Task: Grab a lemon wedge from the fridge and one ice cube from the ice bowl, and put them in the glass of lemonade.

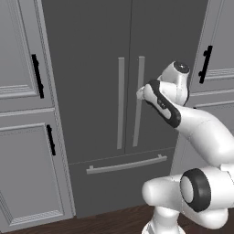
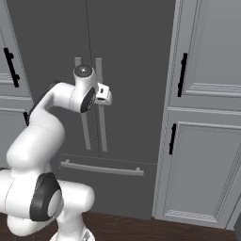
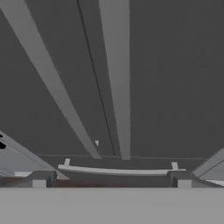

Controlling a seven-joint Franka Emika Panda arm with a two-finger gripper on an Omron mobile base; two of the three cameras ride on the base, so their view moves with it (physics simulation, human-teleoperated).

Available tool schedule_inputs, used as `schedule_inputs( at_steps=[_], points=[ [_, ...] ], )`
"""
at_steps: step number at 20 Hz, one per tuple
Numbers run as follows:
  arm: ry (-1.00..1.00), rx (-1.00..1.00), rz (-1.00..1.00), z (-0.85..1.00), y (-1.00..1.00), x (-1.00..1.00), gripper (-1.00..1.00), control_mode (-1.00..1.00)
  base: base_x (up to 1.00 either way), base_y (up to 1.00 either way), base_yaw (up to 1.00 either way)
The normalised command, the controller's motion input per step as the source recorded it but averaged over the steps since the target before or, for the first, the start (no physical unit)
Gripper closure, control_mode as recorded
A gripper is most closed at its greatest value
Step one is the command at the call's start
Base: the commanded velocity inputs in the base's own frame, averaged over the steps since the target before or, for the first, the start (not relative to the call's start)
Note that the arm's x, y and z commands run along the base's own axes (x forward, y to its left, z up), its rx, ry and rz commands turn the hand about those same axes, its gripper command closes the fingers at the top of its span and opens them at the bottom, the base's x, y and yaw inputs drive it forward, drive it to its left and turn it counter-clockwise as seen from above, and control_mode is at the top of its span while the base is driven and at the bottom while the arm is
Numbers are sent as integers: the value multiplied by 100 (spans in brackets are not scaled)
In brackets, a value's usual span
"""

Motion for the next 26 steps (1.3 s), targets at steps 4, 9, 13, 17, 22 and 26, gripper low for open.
schedule_inputs(
  at_steps=[4, 9, 13, 17, 22, 26],
  points=[
    [2, -12, -1, -9, 4, 61, -100, -100, 0, 0, 0],
    [0, -7, -3, -36, 0, 41, -100, -100, 0, 0, 0],
    [0, -1, 0, -39, 0, 53, -100, -100, 0, 0, 0],
    [-6, 0, 0, -16, 8, 55, -100, -100, 0, 0, 0],
    [-11, 0, 0, -22, 1, 55, -100, -100, 0, 0, 0],
    [-9, 0, 0, -31, 0, 46, -100, -100, 0, 0, 0]
  ],
)
